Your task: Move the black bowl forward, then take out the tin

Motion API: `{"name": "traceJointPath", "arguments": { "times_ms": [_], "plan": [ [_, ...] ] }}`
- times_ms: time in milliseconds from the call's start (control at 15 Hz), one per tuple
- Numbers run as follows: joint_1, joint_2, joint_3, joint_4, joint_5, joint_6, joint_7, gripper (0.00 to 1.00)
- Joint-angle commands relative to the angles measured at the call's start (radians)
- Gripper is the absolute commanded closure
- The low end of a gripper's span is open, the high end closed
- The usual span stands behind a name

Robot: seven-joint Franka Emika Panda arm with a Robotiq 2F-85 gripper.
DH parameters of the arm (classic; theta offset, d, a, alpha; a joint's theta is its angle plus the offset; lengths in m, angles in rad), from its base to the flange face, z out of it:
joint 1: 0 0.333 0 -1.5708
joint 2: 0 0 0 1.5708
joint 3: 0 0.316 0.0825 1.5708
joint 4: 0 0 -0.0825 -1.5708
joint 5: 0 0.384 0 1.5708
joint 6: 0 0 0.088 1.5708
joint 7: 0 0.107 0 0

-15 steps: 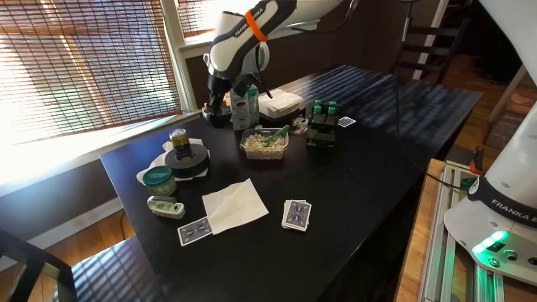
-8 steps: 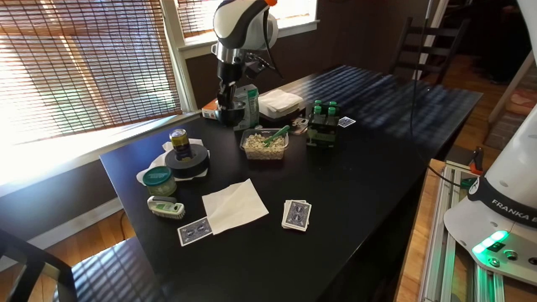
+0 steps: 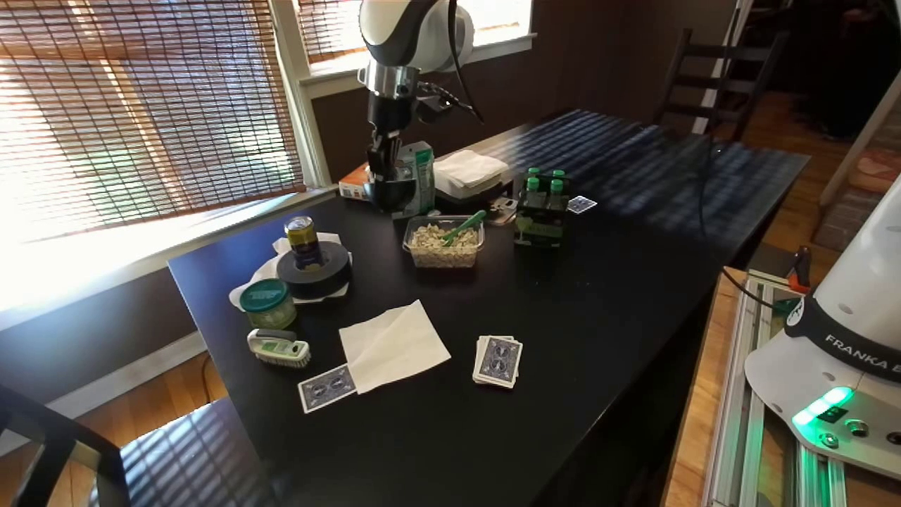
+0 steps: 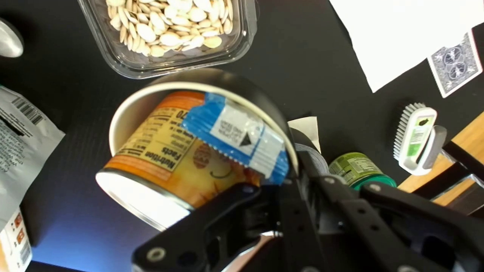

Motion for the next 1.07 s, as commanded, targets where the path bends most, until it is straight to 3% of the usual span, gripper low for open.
{"name": "traceJointPath", "arguments": {
  "times_ms": [0,533,733,1000],
  "plan": [
    [0.035,-0.005,-0.042,0.001,0.032,-0.004,-0.018,0.98],
    [0.001,-0.315,0.027,-0.361,0.109,0.222,-0.281,0.98],
    [0.02,-0.46,0.026,-0.492,0.208,0.184,-0.386,0.98],
    [0.118,-0.652,-0.028,-0.684,0.285,0.127,-0.421,0.98]
  ]
}}
